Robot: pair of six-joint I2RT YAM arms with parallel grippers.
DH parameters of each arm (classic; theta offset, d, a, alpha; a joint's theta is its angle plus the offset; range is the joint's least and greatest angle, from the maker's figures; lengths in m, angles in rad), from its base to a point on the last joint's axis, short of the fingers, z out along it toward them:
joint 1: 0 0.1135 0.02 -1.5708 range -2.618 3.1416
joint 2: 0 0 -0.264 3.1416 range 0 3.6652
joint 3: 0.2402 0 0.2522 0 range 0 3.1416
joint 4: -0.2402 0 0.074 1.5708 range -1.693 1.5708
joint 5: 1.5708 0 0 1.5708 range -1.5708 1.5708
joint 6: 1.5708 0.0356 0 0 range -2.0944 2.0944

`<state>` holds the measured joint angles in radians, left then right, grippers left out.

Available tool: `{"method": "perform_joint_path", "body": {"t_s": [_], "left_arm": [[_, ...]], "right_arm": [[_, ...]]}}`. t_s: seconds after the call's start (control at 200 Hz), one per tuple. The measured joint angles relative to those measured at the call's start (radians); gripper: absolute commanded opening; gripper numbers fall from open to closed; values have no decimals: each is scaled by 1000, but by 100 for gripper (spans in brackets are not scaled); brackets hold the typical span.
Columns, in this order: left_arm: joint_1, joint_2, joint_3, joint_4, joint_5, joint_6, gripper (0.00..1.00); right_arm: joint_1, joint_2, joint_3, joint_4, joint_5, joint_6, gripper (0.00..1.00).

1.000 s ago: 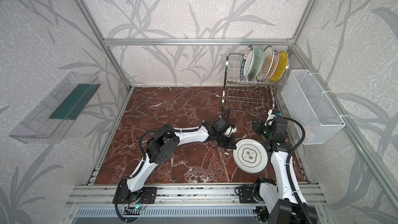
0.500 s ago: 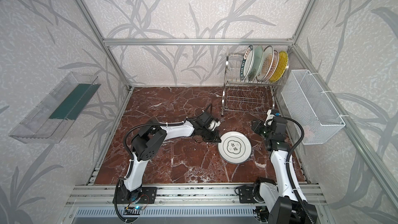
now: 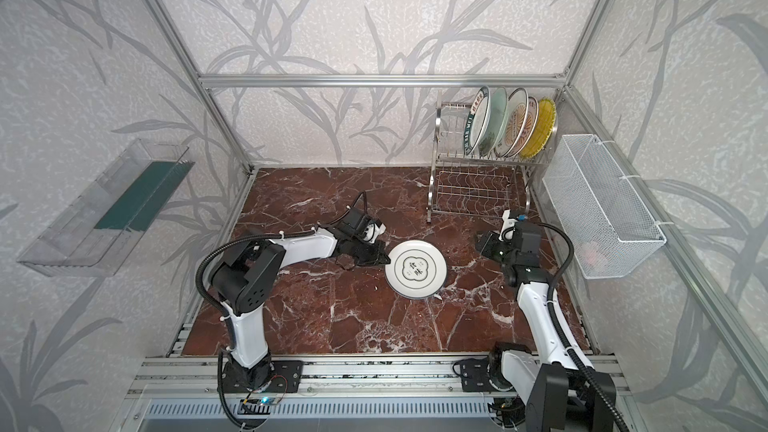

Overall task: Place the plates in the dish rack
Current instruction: 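Push the teal-rimmed white plate with the left gripper toward the table center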

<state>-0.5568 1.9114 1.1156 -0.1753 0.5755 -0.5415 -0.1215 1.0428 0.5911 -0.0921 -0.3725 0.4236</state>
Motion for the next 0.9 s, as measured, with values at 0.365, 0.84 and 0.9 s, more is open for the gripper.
{"method": "perform_joint_path", "body": {"t_s": [0.365,0.84,0.9], "left_arm": [[52,-29,-7,-48,-10,63,8],[49,-7,-19,-14,-21,40,16],[49,-6,-21,-7,-20,36,18]], "right_arm": [[93,86,0,60,14,18,51],[150,118,-11,116,16,34,51],[161,126,-15,121,16,37,51]]}}
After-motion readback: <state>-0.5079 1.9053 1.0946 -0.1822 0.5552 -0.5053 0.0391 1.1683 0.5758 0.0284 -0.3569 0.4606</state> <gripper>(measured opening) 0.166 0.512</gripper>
